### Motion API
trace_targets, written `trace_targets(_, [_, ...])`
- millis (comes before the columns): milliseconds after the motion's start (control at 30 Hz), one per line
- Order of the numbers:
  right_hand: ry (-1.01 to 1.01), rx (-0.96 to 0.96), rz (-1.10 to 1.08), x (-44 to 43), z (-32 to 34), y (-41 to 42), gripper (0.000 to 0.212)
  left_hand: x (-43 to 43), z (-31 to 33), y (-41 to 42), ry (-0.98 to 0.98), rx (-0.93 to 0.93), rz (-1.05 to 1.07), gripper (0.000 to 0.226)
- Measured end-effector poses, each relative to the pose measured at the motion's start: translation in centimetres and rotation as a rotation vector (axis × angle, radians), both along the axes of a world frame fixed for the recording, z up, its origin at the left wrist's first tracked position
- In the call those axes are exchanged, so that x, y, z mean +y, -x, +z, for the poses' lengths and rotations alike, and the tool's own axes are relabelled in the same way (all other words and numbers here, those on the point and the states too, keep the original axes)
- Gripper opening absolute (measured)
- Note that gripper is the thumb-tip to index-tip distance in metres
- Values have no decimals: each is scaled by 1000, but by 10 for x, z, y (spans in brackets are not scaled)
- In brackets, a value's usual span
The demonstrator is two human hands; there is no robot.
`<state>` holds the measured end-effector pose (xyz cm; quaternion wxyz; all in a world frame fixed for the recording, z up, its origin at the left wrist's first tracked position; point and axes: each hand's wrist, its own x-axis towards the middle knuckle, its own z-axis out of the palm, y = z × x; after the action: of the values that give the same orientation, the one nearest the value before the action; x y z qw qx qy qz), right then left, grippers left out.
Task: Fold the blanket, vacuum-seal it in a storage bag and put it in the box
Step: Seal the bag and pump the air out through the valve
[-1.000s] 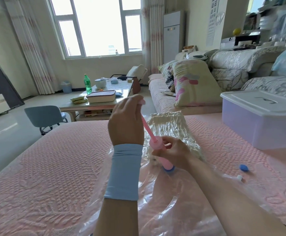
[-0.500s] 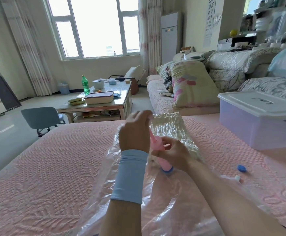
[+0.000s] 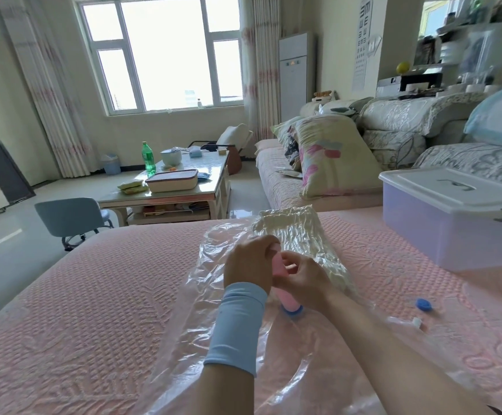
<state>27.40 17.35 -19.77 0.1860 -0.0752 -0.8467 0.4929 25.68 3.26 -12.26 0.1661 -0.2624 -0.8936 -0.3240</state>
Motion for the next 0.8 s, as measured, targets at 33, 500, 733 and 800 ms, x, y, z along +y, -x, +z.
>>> trace_targets(33, [2, 4, 2, 2, 0, 0, 43, -1, 6, -1, -20, 46, -4, 15])
trace_targets(500, [4, 3, 7, 2, -5, 4, 47, -3, 13, -3, -208, 269, 74, 14])
trace_targets(733, [-21, 18, -6, 4, -2, 0, 45, -3, 16, -3, -31, 181, 1, 16])
trace_targets(800, [-29, 15, 7, 6, -1, -2, 50, -15, 37, -9, -144, 348, 25, 14])
